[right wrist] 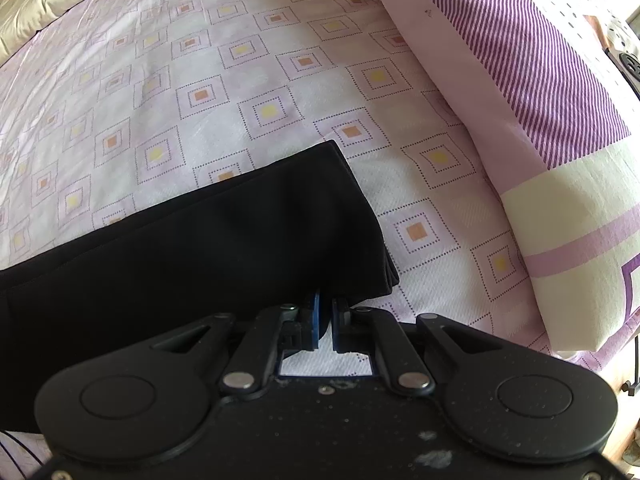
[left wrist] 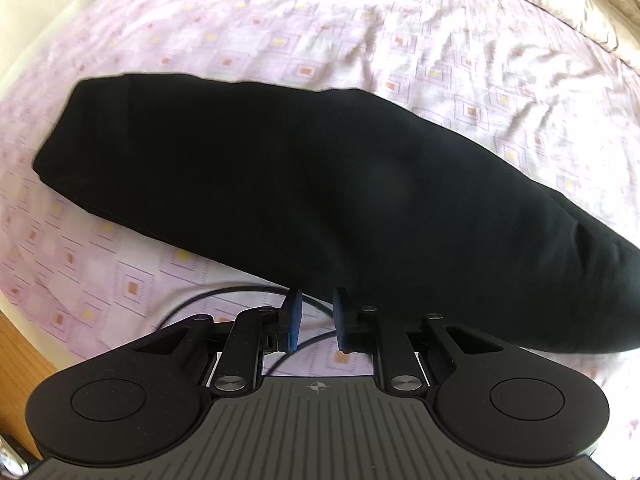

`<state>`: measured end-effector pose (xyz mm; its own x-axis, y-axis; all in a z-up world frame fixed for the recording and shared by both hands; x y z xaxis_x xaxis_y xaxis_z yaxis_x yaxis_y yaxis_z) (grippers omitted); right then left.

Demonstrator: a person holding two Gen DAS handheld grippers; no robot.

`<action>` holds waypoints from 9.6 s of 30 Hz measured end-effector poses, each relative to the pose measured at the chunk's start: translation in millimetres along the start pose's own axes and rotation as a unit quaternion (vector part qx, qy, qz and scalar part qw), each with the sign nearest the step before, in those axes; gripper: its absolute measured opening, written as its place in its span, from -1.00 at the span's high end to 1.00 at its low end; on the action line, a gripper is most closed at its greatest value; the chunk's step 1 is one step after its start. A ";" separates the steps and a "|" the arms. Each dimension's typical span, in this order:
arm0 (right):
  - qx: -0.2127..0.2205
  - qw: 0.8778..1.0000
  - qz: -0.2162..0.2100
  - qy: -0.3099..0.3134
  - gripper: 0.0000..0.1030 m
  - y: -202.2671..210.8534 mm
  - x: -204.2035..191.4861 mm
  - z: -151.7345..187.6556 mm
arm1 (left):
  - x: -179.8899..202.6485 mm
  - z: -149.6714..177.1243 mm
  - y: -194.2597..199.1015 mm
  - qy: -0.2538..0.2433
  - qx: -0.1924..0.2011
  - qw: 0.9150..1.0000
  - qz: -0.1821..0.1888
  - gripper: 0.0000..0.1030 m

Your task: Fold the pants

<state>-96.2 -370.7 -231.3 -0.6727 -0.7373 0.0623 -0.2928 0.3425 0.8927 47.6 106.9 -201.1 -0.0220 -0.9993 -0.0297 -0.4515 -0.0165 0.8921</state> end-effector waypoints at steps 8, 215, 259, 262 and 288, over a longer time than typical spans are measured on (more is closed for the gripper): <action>0.009 1.000 -0.007 -0.023 0.93 3.3 7.9 -0.5 | -7.7 -18.2 2.4 0.002 0.016 1.000 -0.014 0.66; 0.005 0.877 -0.248 0.412 0.54 36.4 -461.9 43.5 | -10.5 -153.1 -138.8 -0.133 -0.055 0.970 0.194 0.68; 0.046 0.911 -0.188 0.364 0.06 24.5 -215.4 -11.2 | 61.2 -29.1 -88.1 -0.120 -0.075 0.980 0.137 0.72; 0.023 0.883 -0.218 0.415 0.09 14.0 -211.3 -7.0 | 58.5 -28.3 -87.6 -0.111 -0.068 0.983 0.129 0.72; 0.055 0.858 -0.211 0.465 0.96 -6.7 -209.2 -11.7 | 73.0 -23.0 -59.6 -0.111 -0.025 0.990 0.087 0.72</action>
<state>54.4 -225.5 -245.2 0.3263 -0.9378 0.1188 -0.4730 -0.0532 0.8794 93.5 34.1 -246.1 -0.2941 -0.9552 0.0328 -0.3787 0.1480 0.9136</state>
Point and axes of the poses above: each gripper's, at about its wrist camera, not at the fingertips, and y roughly against the way its jaws point, x to its right, z to its underside, the point moved 9 cm from there along -y, roughly the way its jaws point, and after that the axes turned 10 degrees about x, right-handed, at the moved point
